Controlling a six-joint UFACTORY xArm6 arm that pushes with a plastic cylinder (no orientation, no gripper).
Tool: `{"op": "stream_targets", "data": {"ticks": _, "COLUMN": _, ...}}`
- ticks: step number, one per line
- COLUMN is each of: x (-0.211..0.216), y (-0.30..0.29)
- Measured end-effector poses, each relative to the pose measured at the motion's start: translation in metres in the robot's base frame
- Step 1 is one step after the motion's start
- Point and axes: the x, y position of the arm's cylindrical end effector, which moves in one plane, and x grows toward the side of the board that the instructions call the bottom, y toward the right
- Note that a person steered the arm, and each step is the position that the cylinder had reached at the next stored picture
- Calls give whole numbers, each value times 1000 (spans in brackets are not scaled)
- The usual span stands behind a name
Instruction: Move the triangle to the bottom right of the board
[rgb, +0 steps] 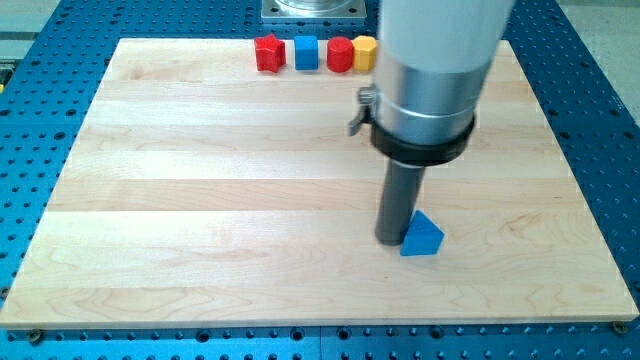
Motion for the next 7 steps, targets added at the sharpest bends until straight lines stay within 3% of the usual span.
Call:
{"op": "stream_targets", "data": {"ticks": 1, "x": -3, "y": 24}}
{"op": "stream_targets", "data": {"ticks": 2, "x": 28, "y": 63}}
{"op": "stream_targets", "data": {"ticks": 3, "x": 30, "y": 57}}
{"op": "stream_targets", "data": {"ticks": 4, "x": 62, "y": 28}}
{"op": "stream_targets", "data": {"ticks": 5, "x": 66, "y": 69}}
{"op": "stream_targets", "data": {"ticks": 6, "x": 63, "y": 115}}
{"op": "stream_targets", "data": {"ticks": 7, "x": 18, "y": 81}}
